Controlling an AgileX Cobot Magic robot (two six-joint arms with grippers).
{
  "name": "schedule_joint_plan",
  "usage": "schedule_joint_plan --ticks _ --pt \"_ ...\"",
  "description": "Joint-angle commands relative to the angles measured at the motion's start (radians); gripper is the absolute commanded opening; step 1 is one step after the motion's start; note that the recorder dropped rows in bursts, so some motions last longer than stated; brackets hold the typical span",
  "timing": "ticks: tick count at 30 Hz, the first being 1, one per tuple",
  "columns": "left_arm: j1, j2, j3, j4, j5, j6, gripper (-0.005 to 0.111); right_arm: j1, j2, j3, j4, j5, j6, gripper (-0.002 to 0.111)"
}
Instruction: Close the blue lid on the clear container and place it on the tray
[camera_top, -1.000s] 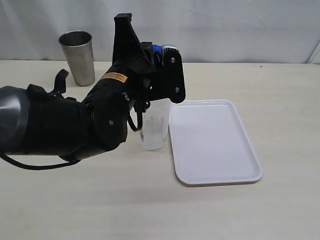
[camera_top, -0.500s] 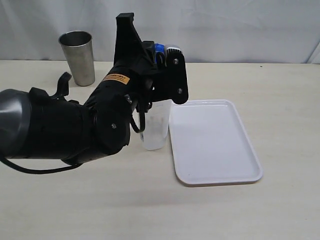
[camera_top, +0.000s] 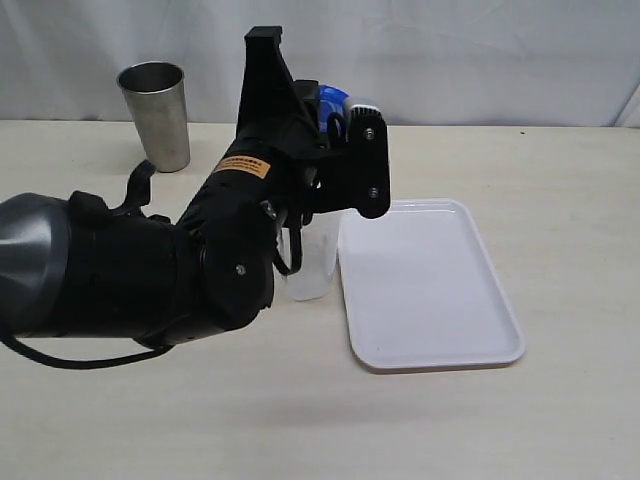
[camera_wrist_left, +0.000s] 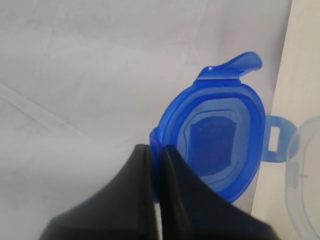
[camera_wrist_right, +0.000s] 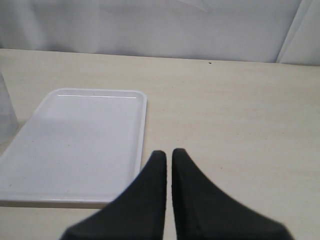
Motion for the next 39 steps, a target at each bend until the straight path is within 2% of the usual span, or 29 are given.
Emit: schedule_joint_plan --ticks 1,17,22,39 --pt "-0.006 -0.001 0.001 -0.032 -0.023 0.012 0.0 0.0 -0.005 0.003 0.006 -0.003 0.002 0.004" --pt "-0.024 -0.001 0.002 -0.091 -0.025 0.034 0.0 0.0 -0.005 0.003 0.006 -0.003 0.002 0.004" --pt "-0.036 -0.001 0.039 -0.08 -0.056 0.034 0.0 0.0 -0.005 0.003 0.006 -0.003 0.002 0.004" --pt "-0.036 -0.001 0.061 -0.115 -0.022 0.028 0.0 0.0 -0.005 0.003 0.006 -0.003 0.002 0.004"
